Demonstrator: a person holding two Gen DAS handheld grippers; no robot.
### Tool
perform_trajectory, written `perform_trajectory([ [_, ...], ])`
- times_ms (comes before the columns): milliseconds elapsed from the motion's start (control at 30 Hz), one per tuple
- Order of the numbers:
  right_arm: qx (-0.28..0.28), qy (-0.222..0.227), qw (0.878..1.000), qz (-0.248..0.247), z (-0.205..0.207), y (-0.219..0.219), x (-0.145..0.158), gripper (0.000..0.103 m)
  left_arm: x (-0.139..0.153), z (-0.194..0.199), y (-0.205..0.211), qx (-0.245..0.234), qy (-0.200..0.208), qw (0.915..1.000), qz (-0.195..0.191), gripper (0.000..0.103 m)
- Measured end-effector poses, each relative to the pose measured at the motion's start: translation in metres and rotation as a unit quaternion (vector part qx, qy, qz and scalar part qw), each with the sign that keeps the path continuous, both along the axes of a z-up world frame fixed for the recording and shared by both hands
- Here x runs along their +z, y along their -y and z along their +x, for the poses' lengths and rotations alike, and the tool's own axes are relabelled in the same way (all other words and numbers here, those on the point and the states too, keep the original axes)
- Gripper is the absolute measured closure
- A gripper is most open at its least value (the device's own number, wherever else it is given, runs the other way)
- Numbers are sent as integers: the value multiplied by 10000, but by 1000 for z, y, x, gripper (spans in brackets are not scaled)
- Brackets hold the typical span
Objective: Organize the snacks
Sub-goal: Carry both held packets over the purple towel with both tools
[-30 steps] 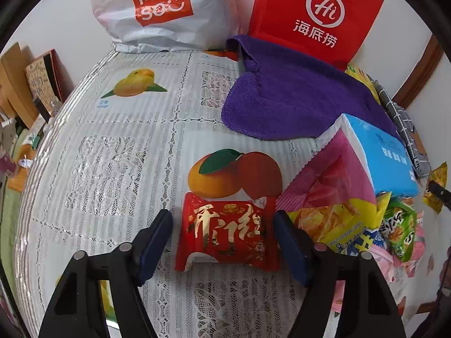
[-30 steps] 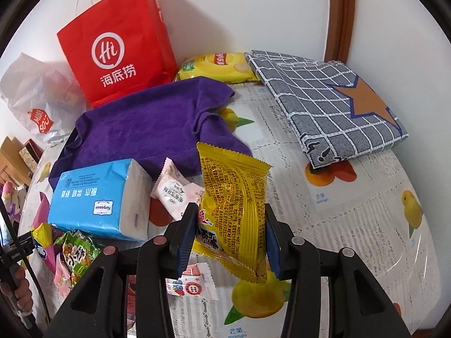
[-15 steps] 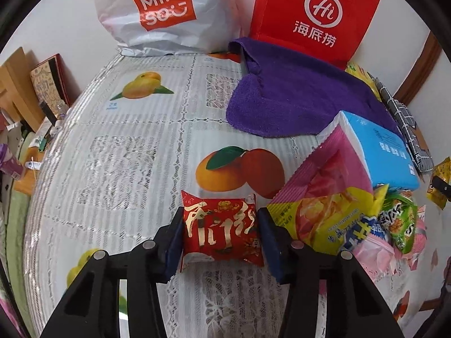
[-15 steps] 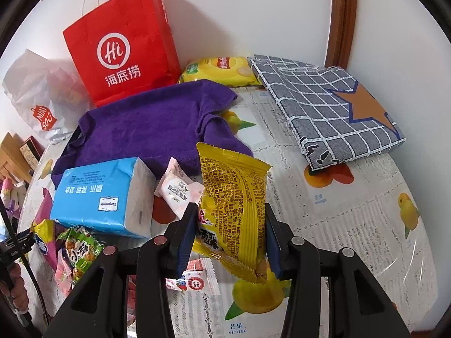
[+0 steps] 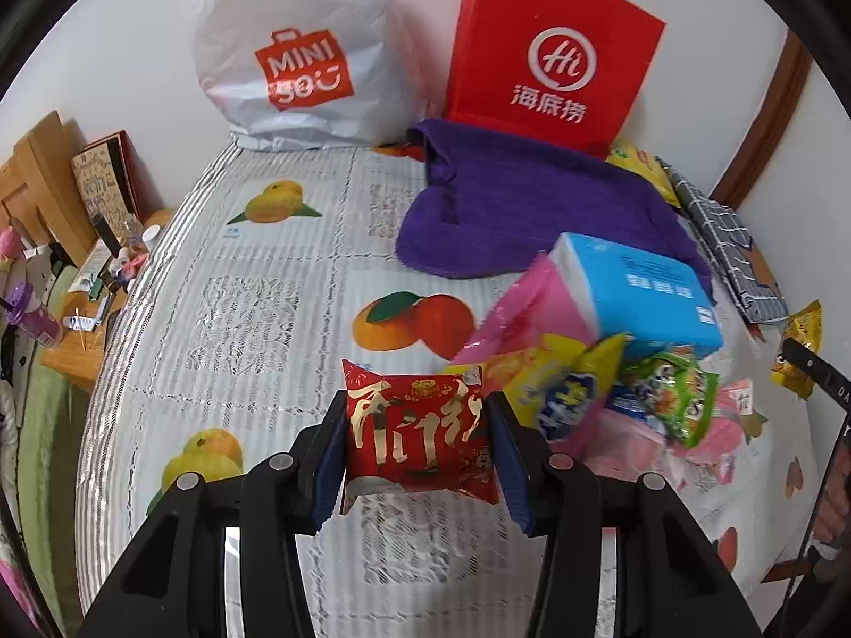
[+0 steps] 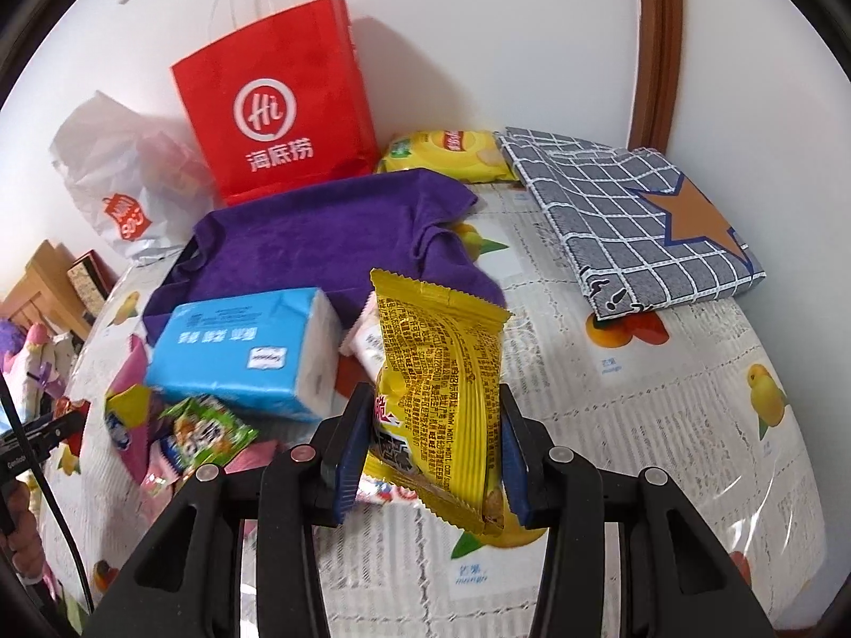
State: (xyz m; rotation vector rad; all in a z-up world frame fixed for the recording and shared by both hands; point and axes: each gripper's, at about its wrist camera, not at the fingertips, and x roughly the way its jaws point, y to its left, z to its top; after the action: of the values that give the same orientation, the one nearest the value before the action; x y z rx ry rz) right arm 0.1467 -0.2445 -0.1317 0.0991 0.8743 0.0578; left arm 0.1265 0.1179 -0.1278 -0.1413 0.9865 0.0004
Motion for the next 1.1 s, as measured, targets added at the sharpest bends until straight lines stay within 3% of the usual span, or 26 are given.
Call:
perform_trajectory([
  [633,514,381,9979,34,-31,-23,26,60,43,-14,62,-524,300,9980,-198,56],
  [1100,737,539,9958,7,-18,-41,40,60,61,1,76,-653,356,9969,-266,56],
])
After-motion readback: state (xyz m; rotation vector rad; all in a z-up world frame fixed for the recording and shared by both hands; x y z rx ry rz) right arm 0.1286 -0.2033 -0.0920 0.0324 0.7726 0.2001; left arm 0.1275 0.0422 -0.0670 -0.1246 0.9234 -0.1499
